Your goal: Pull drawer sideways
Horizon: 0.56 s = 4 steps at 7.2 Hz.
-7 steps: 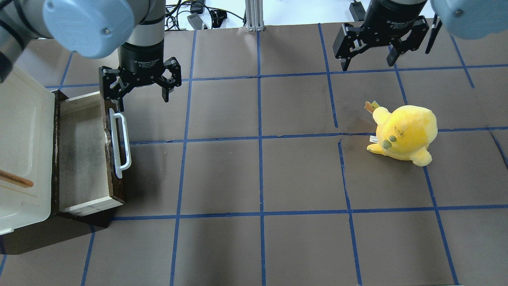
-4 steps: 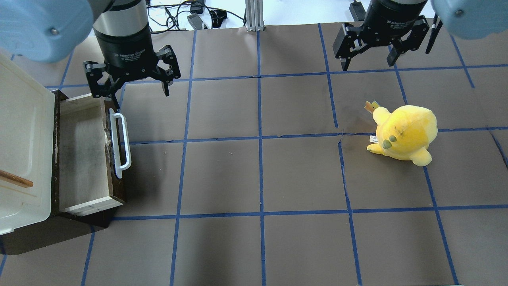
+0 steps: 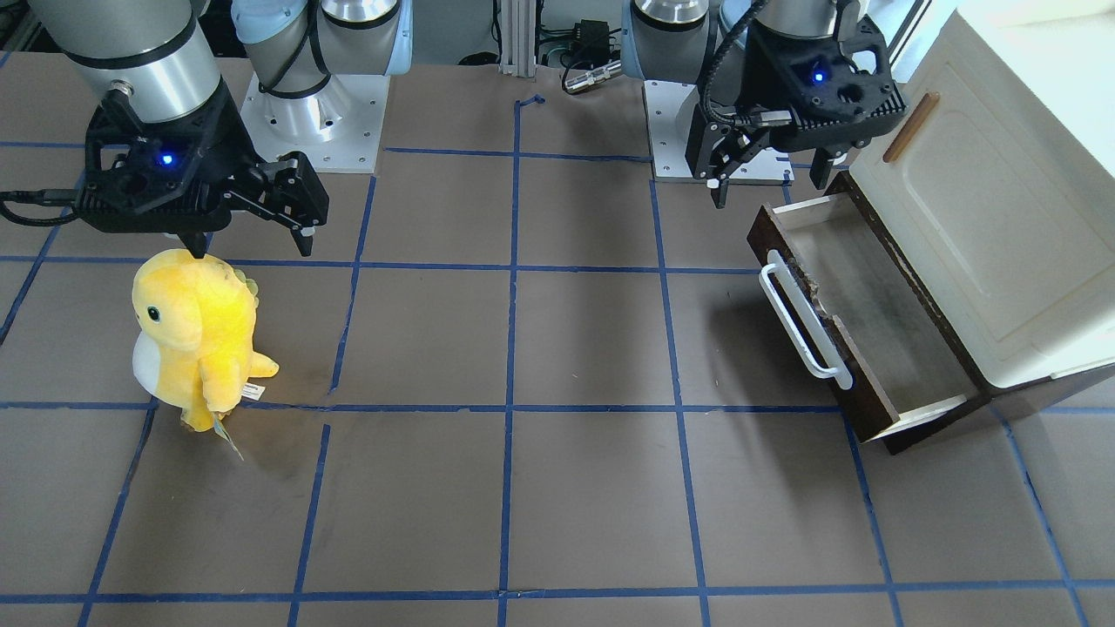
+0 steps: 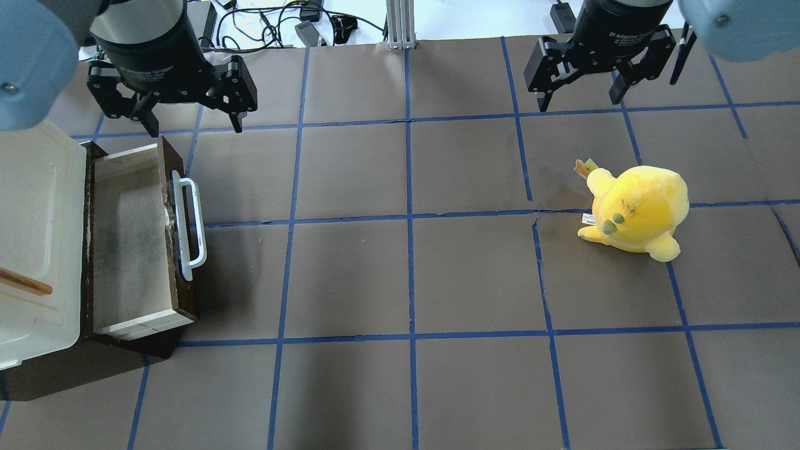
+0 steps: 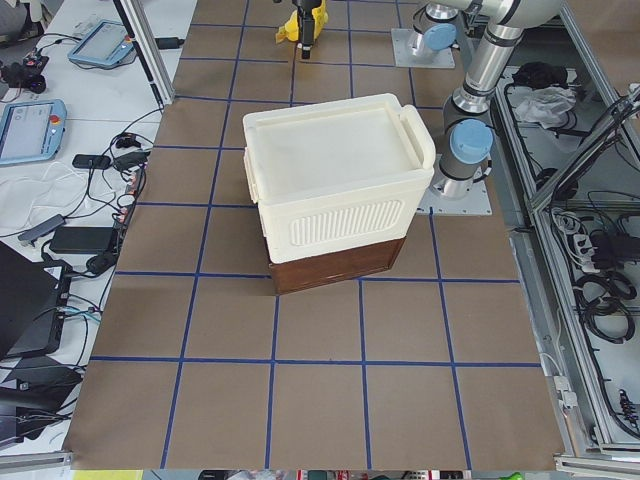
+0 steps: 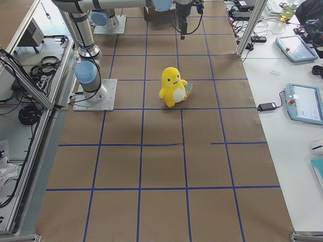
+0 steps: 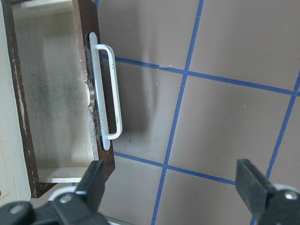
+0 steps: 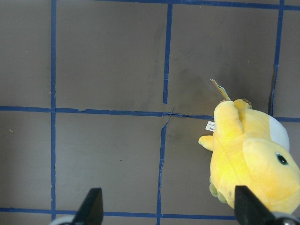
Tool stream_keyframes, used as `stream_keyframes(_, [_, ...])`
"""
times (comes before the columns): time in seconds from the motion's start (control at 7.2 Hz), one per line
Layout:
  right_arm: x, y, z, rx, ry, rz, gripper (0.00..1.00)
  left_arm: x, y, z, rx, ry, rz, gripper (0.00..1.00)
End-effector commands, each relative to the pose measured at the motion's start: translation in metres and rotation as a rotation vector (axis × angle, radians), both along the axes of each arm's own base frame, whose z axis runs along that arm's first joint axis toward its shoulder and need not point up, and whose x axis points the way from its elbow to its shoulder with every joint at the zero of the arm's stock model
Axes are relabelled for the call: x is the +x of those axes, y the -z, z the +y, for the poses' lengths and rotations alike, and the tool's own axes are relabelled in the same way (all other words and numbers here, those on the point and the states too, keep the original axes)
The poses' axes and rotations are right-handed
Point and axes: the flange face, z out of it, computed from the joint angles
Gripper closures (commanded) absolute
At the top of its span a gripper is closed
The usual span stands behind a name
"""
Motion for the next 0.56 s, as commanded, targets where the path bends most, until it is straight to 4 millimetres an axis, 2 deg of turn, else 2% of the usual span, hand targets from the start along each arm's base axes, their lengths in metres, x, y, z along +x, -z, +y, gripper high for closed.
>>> stream_keyframes(0.0, [0.0,0.0,0.0,0.0,-0.002,0.0,0.0,0.009,0.004,-0.002,0.007,0.038,0.042,0.0])
stream_keyframes(0.28, [0.0,0.0,0.0,0.0,0.0,0.0,0.0,0.0,-0.015,0.013,-0.037,0.064,0.126,0.0])
stream_keyframes(0.42, [0.0,0.0,0.0,0.0,0.0,0.0,0.0,0.001,-0.004,0.01,-0.006,0.056,0.116,0.0])
